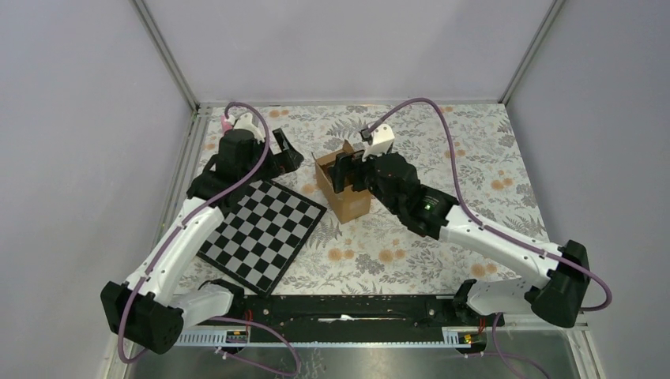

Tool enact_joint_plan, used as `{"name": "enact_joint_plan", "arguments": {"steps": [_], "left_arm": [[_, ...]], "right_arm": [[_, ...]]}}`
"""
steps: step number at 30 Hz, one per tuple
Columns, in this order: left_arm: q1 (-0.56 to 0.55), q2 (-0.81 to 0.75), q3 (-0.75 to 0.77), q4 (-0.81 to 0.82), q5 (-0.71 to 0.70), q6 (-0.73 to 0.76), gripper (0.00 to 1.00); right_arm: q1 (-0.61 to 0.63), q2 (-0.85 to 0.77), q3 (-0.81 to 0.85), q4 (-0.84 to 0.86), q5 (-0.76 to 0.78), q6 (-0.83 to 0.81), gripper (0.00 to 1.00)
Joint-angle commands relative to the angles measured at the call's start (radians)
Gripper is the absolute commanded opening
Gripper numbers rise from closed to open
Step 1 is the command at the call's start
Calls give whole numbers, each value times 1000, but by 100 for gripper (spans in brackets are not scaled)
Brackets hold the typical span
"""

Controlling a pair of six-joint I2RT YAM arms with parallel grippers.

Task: Unpack the express box
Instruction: Pour the product into the express box, then reset both arms

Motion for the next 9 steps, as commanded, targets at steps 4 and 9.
{"name": "enact_joint_plan", "arguments": {"steps": [4, 9], "left_arm": [[-2, -56, 68, 1, -58, 76, 99], [-2, -64, 71, -7, -53, 93, 99]], "right_arm": [[-21, -61, 15, -43, -35, 108, 100], [-20, -71, 20, -62, -33, 113, 100]]}}
